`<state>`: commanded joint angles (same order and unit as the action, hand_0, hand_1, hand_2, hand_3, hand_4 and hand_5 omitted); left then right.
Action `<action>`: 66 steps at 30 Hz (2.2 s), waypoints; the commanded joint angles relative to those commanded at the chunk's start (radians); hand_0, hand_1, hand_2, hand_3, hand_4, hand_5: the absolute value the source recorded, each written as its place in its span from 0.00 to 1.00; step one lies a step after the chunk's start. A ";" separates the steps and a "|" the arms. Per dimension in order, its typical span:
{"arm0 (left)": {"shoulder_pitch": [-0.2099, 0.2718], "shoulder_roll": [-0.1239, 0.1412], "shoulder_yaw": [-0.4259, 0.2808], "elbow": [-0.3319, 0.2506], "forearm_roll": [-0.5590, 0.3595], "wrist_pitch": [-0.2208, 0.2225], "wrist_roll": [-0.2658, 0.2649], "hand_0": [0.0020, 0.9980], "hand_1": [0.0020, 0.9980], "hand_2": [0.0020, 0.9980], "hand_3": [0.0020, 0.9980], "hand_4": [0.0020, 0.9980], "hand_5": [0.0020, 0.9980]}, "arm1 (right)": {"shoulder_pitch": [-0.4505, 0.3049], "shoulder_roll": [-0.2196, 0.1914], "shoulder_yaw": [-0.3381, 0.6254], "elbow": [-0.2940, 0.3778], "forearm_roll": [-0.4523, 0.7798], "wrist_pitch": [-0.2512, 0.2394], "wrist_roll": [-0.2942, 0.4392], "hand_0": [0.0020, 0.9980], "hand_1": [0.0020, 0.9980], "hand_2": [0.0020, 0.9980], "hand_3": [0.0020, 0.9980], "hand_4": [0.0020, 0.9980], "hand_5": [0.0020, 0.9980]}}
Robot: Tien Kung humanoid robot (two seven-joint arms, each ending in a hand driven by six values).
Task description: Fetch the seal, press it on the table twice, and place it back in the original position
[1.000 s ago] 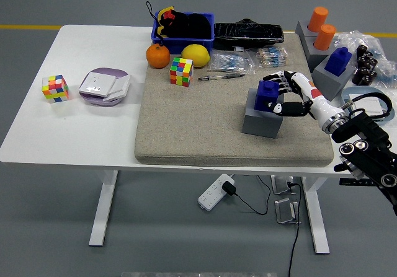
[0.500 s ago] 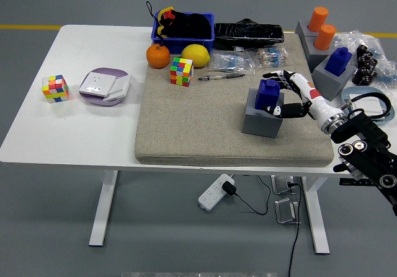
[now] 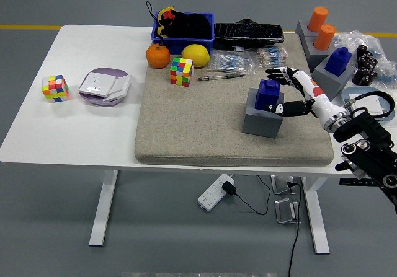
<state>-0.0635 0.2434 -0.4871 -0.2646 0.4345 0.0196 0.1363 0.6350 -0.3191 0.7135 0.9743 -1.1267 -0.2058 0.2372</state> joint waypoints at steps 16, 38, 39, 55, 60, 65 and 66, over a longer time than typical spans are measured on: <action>0.003 -0.002 -0.009 0.001 0.003 0.000 -0.001 0.72 0.70 0.69 0.73 0.64 0.23 | -0.099 -0.066 0.300 0.118 -0.122 0.152 -0.076 1.00 0.94 0.93 0.94 1.00 0.35; 0.010 0.008 -0.052 0.001 0.024 0.000 0.000 0.72 0.70 0.69 0.73 0.64 0.24 | -0.246 -0.157 0.643 0.146 -0.106 0.112 -0.123 0.88 0.78 0.74 0.70 0.94 0.26; 0.010 0.009 -0.053 0.002 0.025 0.000 -0.001 0.72 0.70 0.69 0.73 0.64 0.24 | -0.251 -0.159 0.655 0.150 -0.109 0.112 -0.127 0.88 0.78 0.74 0.70 0.94 0.26; 0.004 0.016 -0.061 0.001 0.035 0.003 0.000 0.72 0.70 0.69 0.73 0.64 0.24 | -0.312 -0.149 0.776 0.211 -0.134 0.124 -0.166 0.84 0.74 0.71 0.65 0.88 0.23; 0.002 0.017 -0.058 0.001 0.035 0.004 0.000 0.72 0.70 0.69 0.73 0.64 0.23 | -0.319 -0.146 0.776 0.221 -0.136 0.126 -0.175 0.81 0.72 0.70 0.64 0.87 0.22; 0.000 0.018 -0.054 0.000 0.035 0.005 0.000 0.72 0.70 0.69 0.72 0.64 0.24 | -0.328 -0.135 0.789 0.228 -0.141 0.128 -0.179 0.80 0.70 0.69 0.63 0.84 0.21; 0.000 0.018 -0.054 0.000 0.035 0.005 0.000 0.72 0.70 0.69 0.72 0.64 0.24 | -0.330 -0.133 0.791 0.230 -0.142 0.128 -0.180 0.80 0.70 0.69 0.63 0.84 0.21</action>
<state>-0.0630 0.2617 -0.5410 -0.2645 0.4696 0.0247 0.1364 0.3054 -0.4522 1.5048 1.2039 -1.2686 -0.0778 0.0570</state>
